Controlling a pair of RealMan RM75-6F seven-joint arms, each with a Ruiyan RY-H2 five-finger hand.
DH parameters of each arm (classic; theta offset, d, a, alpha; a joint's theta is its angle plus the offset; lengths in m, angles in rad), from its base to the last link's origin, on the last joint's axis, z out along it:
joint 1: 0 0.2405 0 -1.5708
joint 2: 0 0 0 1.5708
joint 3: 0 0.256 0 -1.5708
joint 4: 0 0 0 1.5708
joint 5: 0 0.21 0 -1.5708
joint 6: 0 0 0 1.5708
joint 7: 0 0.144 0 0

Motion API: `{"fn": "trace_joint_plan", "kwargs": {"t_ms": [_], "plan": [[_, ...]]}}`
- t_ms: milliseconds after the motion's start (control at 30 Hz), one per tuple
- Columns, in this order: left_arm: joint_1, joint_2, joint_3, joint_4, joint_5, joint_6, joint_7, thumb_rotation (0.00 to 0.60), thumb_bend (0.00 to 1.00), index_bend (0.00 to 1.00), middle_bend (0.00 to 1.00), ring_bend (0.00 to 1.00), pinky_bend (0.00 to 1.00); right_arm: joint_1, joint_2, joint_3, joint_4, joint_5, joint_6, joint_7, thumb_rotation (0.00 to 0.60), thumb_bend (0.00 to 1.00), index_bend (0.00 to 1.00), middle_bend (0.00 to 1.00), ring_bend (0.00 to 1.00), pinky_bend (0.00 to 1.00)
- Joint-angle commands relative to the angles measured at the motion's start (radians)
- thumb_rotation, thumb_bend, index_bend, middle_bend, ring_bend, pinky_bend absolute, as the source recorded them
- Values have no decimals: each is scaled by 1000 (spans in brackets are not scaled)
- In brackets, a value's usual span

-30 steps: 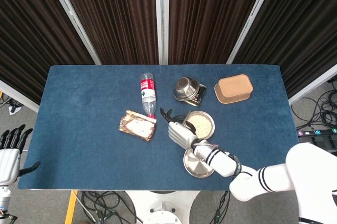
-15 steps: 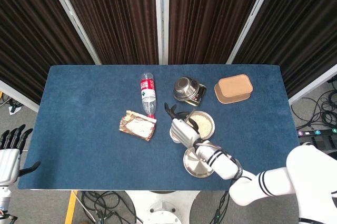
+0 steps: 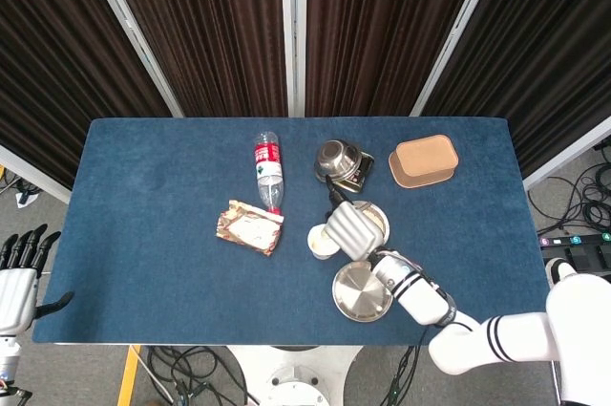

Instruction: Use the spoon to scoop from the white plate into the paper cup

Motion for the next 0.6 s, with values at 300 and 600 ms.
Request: {"fn": "trace_joint_plan", "kwargs": {"t_ms": [300, 600], "plan": [[-13, 18, -9, -35, 6, -2, 34, 600, 0, 167, 144, 96, 45, -270, 106, -86, 33, -343, 66, 665, 600, 361, 595, 540, 219, 0], [-8, 29, -7, -55, 8, 9, 43, 600, 0, 167, 144, 96, 45, -386, -26, -103, 188, -434, 70, 776, 600, 349, 595, 539, 197, 0]]}}
